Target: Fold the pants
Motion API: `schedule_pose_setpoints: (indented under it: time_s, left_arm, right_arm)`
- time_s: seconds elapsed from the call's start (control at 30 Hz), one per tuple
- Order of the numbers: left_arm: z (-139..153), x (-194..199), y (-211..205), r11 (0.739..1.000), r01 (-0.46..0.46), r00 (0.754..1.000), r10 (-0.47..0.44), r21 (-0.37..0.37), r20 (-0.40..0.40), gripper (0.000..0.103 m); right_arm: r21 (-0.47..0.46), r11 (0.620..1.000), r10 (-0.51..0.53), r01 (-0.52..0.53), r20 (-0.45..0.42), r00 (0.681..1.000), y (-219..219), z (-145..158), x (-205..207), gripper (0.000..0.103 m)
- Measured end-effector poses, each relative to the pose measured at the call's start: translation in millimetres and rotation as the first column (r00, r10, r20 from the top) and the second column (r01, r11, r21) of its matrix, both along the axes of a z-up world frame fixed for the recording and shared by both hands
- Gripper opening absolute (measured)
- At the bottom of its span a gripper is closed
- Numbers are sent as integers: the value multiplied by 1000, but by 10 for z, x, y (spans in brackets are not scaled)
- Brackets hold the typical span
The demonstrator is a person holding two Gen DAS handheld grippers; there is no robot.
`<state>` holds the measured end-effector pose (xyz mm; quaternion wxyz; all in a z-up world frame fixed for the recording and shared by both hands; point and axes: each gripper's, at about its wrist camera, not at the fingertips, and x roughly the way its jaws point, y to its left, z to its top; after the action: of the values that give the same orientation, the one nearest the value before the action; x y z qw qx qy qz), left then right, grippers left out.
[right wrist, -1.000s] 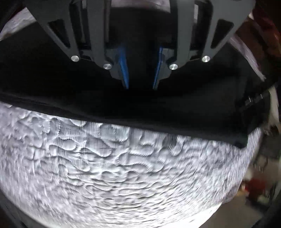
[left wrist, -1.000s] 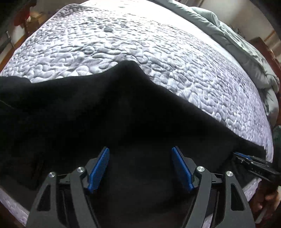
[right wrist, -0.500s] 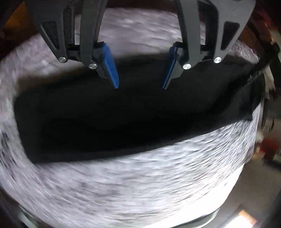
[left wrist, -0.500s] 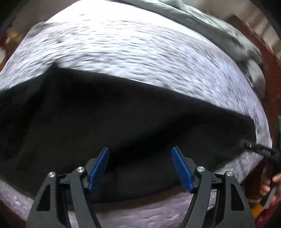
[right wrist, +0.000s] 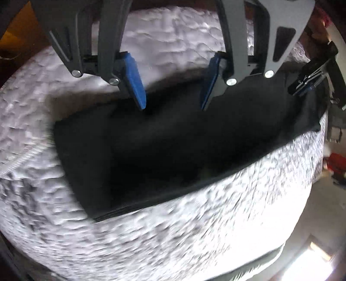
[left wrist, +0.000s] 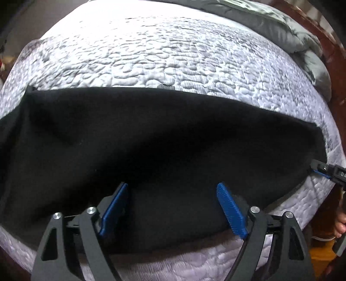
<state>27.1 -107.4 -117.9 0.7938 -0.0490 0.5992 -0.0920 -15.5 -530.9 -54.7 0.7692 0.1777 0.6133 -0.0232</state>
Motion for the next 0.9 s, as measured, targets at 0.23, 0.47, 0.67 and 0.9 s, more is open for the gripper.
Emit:
schedule_pose_setpoints:
  time_s: [0.23,0.47,0.67,0.9]
  left_arm:
    - [85,10,-287,999,31,999,-30,-35,33,83]
    - [-43,78,-398,1000,17,1000,-17,-12,-3,84]
    - [-67,157,-469,999,25,1000,-25,28,6,88]
    - [-29,150,-525,999,29,999,-30,22,13,89]
  right_arm:
    - [-27,989,-142,144,57,988,-836,258,-39,53]
    - [-72,993,-88,89,5,996,-932,-36,526,41]
    - [-38,997,-70,72,48,996,-987,6,588,6]
    - [1,997,-83,83,109,991,-1079,152,479,5]
